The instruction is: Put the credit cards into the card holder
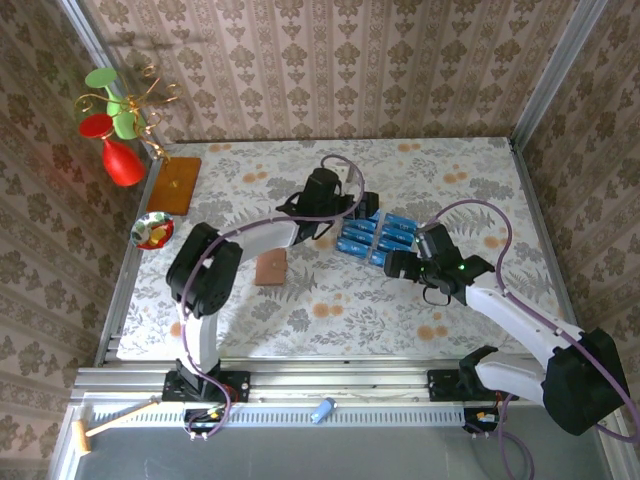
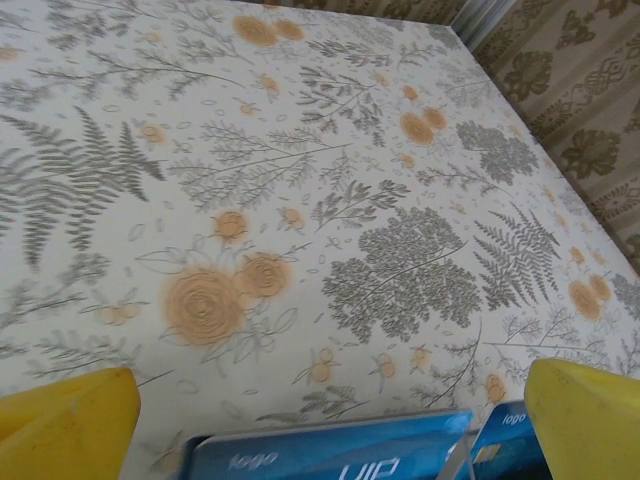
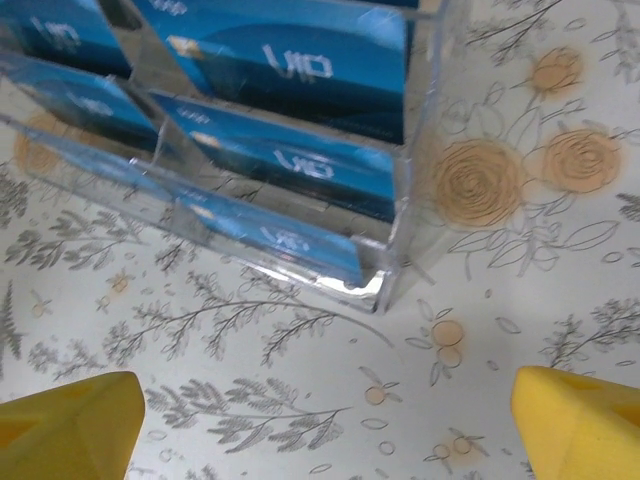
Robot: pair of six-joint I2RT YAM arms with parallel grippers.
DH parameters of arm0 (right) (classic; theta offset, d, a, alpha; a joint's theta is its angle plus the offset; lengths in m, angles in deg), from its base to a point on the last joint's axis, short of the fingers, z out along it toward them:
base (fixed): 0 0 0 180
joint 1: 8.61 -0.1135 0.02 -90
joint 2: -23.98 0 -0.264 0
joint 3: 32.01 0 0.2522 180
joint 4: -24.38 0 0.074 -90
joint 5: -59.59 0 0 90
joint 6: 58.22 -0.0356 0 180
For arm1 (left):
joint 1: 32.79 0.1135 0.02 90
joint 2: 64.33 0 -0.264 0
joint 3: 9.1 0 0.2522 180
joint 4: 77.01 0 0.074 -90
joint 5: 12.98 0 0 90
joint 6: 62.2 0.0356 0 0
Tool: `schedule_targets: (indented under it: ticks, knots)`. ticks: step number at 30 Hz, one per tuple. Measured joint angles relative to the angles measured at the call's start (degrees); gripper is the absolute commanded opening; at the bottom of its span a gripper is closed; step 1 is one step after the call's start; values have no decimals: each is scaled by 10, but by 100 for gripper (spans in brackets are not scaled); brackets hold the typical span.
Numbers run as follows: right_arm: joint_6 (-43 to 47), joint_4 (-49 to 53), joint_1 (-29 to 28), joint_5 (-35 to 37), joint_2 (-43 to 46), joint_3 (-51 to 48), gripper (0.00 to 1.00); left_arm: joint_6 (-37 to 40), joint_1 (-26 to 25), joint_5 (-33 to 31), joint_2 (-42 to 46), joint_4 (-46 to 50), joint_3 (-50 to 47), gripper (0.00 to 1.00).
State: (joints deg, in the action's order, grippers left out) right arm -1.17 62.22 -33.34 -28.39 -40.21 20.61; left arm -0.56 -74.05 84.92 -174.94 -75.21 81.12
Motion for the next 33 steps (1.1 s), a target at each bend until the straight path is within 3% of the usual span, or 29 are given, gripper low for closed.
schedule_targets:
  ticks: [6,12,17,23,33]
  knots:
    - [2,1,-65,-30,-42,33,93,6,40,-25,139,41,-77,100]
    - [2,-12,-146,-31,-172,123,93,5,88,-51,262,85,-159,100]
    - [3,-22,-192,-24,-297,209,92,-2,160,-53,340,137,-223,100]
    - [10,-22,-216,-16,-411,300,92,-6,236,-48,416,172,-267,100]
    - [17,-11,-219,20,-500,386,92,-8,272,-27,462,202,-289,100]
